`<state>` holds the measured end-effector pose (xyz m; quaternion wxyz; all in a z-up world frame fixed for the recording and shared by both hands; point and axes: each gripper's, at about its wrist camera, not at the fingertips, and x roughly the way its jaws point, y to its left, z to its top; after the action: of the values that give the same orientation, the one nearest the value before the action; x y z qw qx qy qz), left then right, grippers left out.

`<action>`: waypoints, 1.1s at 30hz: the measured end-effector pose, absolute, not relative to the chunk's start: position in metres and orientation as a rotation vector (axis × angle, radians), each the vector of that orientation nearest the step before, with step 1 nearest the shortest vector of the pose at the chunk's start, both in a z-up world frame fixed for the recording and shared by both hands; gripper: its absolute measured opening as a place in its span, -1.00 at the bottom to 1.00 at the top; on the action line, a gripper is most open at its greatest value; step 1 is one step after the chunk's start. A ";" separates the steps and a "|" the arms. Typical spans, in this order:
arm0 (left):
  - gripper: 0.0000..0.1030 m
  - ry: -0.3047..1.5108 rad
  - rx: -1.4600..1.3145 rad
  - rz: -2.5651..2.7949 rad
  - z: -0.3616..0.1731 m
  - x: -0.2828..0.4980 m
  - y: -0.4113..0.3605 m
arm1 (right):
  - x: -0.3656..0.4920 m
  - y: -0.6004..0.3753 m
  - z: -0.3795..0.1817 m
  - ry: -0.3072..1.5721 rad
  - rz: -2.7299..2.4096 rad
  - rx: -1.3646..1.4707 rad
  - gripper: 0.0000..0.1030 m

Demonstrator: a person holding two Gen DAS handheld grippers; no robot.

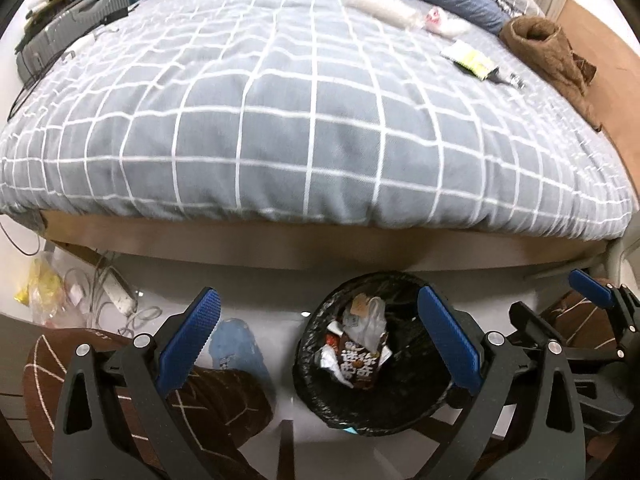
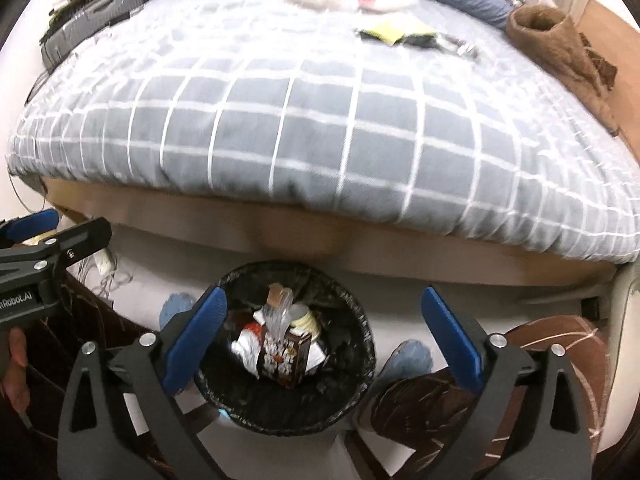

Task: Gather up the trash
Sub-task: 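Raise both tools back over the bed toward the bubble wrap and wrapper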

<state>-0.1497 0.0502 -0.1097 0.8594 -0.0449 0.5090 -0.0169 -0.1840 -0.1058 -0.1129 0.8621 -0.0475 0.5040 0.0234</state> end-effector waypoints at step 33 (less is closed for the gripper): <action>0.89 0.873 -0.086 -0.074 0.002 0.000 -0.005 | -0.061 -0.179 0.014 0.747 -0.061 -0.084 0.85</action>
<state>-0.0002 -0.0053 0.0021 0.9046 -0.0418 0.4227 -0.0356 -0.0614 -0.1789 0.0143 0.9297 -0.0410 0.3647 -0.0300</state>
